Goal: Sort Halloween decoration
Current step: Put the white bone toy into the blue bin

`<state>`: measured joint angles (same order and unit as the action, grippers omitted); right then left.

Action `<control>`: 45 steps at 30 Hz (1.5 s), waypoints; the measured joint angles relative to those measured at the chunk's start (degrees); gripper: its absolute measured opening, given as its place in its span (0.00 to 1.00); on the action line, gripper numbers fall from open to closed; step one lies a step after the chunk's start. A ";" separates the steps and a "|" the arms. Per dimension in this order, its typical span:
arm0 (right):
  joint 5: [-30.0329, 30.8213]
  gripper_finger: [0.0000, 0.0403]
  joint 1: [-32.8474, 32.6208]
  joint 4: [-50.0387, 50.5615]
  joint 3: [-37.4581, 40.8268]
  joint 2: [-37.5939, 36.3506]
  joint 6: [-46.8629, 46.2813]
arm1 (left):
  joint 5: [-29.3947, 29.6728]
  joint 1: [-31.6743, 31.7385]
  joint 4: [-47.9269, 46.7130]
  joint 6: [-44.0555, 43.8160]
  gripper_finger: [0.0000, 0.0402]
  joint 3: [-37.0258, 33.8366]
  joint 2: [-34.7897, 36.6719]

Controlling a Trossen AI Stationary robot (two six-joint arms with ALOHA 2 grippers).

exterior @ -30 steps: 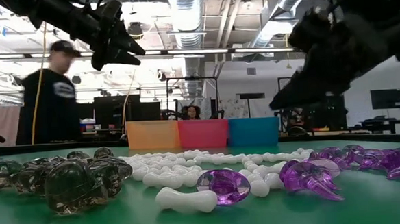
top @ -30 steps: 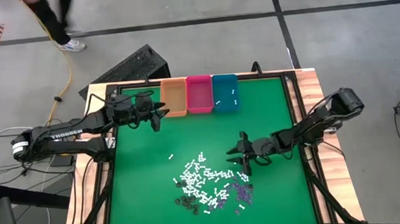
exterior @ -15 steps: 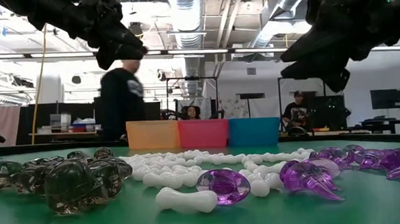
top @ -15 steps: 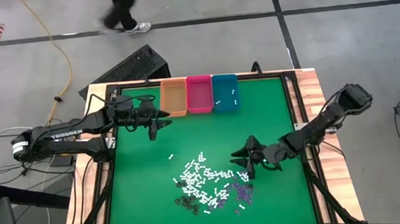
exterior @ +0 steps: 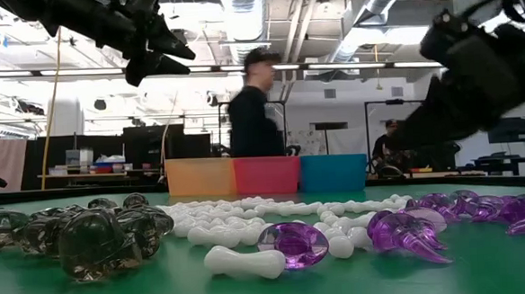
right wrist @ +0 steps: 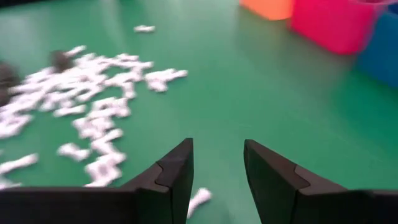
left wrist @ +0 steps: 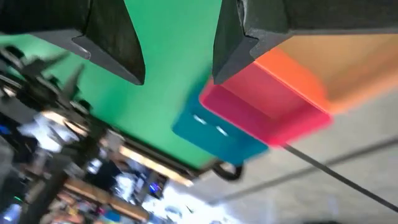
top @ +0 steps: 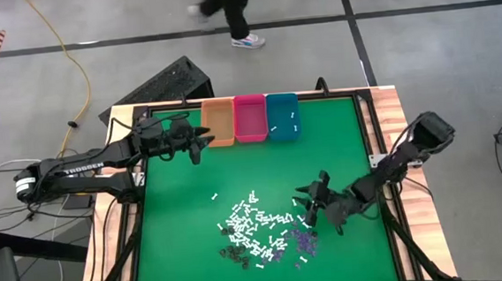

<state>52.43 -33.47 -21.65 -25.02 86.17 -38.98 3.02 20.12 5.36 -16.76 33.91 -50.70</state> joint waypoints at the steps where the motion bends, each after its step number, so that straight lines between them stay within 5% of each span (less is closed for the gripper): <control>1: 2.46 0.42 -0.75 -1.01 0.00 1.66 -1.67 | 0.48 0.00 0.10 0.39 0.44 0.00 0.00; 14: 1.71 0.42 -1.69 -0.06 -7.35 14.16 -7.45 | -1.26 -0.04 -1.54 3.50 0.44 -0.07 0.00; 27: 1.50 0.42 -2.82 9.42 -7.93 13.56 -21.36 | -2.73 -0.07 -1.99 6.31 0.44 -0.09 0.00; 45: -2.62 0.40 -0.48 13.15 -8.02 13.40 -20.57 | -2.66 -0.07 -2.45 6.58 0.44 -0.09 0.00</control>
<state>49.81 -33.95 -8.49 -33.04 99.57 -59.55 0.36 20.05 2.92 -10.17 33.82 -50.70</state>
